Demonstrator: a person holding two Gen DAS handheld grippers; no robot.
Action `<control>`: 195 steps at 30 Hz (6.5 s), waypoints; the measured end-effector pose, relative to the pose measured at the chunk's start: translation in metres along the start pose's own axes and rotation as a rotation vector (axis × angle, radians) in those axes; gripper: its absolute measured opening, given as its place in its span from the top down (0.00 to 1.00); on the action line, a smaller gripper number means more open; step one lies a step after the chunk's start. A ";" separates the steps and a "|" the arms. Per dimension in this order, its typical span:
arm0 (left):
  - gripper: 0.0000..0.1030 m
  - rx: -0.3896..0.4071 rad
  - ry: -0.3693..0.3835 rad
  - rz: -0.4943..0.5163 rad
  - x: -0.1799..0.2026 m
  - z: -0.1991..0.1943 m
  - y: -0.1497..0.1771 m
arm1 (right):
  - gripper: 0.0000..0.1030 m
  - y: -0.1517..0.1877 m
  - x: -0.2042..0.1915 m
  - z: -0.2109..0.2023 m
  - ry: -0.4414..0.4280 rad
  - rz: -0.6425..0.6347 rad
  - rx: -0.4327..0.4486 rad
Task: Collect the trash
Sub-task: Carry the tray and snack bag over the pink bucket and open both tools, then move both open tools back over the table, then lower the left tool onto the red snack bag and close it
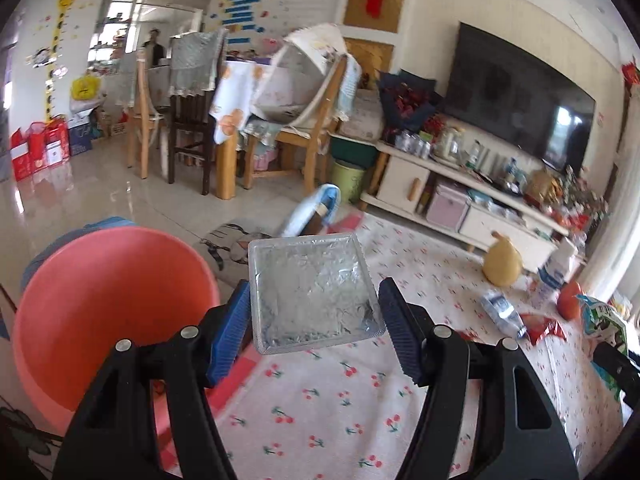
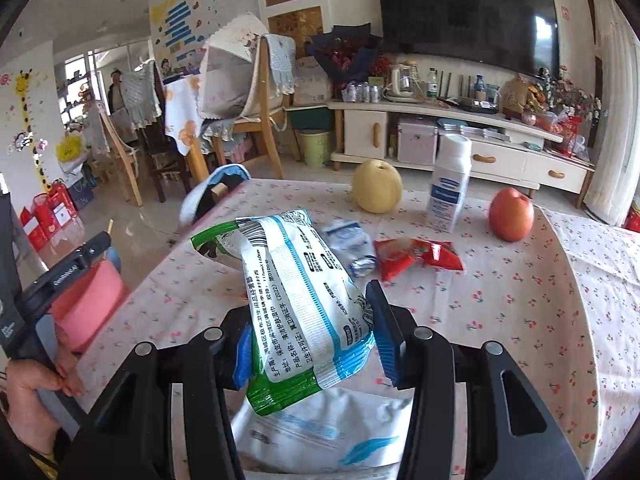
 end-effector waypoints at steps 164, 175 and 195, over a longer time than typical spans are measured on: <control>0.15 -0.390 0.208 0.237 0.183 0.011 0.098 | 0.08 0.044 0.123 -0.068 0.114 0.147 -0.014; 0.35 -0.485 0.133 0.154 0.181 0.083 0.106 | 0.08 0.049 0.120 -0.053 0.070 0.133 -0.071; 0.63 -0.415 0.137 0.161 0.150 0.046 0.099 | 0.08 0.075 0.089 -0.031 -0.042 0.091 -0.214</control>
Point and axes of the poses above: each gripper's, at about its wrist camera, not at the fingertips, and z roughly the way its jaws point, x to its right, y to its underside, the point moved 6 cm from there along z, roughly the way its jaws point, and after that the axes turned 7 degrees about x, right-handed, at the moved point
